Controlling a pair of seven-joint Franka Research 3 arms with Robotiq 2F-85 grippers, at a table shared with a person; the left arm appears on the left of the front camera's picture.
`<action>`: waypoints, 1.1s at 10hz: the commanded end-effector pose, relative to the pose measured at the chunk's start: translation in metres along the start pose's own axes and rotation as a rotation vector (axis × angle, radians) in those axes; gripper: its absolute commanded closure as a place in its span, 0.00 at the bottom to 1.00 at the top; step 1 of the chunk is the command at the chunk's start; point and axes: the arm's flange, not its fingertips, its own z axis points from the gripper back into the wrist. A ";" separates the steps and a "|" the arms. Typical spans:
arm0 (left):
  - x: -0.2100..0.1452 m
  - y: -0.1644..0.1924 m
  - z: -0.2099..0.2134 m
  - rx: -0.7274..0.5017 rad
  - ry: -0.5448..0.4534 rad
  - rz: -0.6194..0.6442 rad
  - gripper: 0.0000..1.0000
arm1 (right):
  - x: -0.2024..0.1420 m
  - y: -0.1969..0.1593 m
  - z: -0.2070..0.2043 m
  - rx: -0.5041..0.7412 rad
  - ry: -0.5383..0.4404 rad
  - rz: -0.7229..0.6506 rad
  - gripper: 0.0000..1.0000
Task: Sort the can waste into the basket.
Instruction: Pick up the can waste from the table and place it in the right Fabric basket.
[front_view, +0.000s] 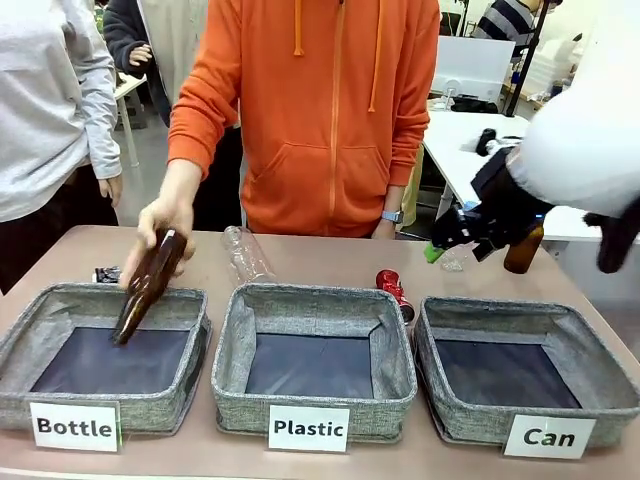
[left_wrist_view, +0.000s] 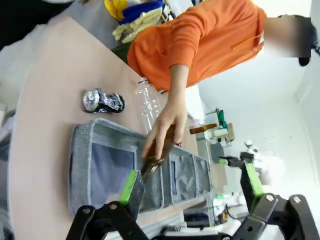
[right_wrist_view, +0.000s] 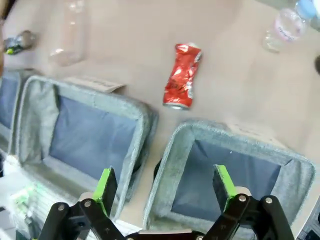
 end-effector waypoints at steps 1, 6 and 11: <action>0.003 -0.039 0.064 0.097 0.114 -0.064 0.00 | 0.058 0.009 -0.028 -0.081 0.040 -0.065 0.00; -0.004 -0.029 0.153 0.073 0.009 -0.044 0.00 | 0.118 0.002 -0.128 -0.182 0.128 -0.150 0.00; -0.015 -0.016 0.071 0.027 0.202 -0.041 0.00 | 0.118 -0.006 -0.177 -0.203 0.220 -0.162 0.00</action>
